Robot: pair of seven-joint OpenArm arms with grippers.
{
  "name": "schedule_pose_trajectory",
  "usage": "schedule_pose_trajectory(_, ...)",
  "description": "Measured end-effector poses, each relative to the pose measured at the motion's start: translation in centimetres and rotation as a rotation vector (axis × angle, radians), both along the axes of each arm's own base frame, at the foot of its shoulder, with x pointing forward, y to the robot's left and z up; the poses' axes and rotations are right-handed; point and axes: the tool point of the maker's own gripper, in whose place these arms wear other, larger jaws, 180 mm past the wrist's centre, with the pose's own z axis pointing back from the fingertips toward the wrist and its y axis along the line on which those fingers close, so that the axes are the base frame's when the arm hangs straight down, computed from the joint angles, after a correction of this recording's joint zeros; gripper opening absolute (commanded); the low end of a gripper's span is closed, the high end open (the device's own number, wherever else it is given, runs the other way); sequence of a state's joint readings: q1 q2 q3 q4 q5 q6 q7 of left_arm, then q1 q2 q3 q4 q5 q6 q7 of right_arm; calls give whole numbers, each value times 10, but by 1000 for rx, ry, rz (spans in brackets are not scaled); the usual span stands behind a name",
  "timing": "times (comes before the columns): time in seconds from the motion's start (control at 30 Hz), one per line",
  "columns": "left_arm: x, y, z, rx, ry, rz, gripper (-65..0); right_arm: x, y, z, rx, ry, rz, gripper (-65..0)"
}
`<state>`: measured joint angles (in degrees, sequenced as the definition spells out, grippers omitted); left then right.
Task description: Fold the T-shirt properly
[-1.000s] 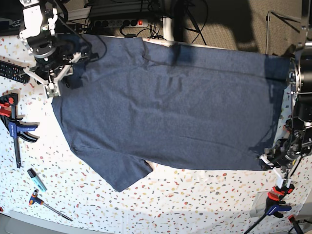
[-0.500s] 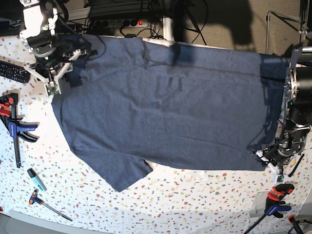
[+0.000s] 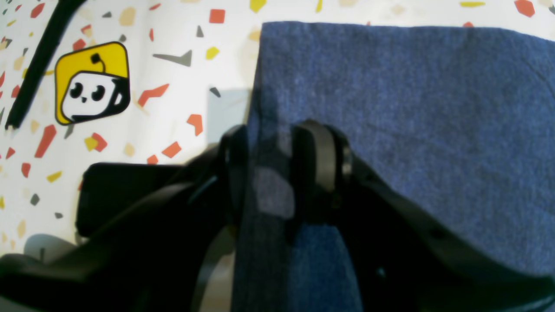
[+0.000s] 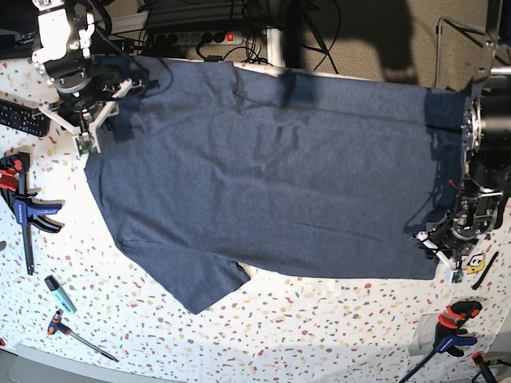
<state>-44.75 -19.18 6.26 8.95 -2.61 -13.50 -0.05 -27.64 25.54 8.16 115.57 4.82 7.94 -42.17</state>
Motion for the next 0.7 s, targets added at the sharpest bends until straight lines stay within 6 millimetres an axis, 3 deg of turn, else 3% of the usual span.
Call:
schedule_pose_trajectory(0.13,0,-3,-1,-9,5,-12,-441,0,0,0,0,2,-1,-475)
schedule_pose_trajectory(0.3,-5,-23,-6,-88,29,-97,-498,0,0,0,0,2,-1,-475)
schedule_pose_trajectory(0.53,-5,-25,-6,-113,28,-90,-625,0,0,0,0,-1,0,-475)
schedule_pose_trajectory(0.7,-4,-25,-4,-113,17,-90,-646,5,2,4,5,-35,13,-475)
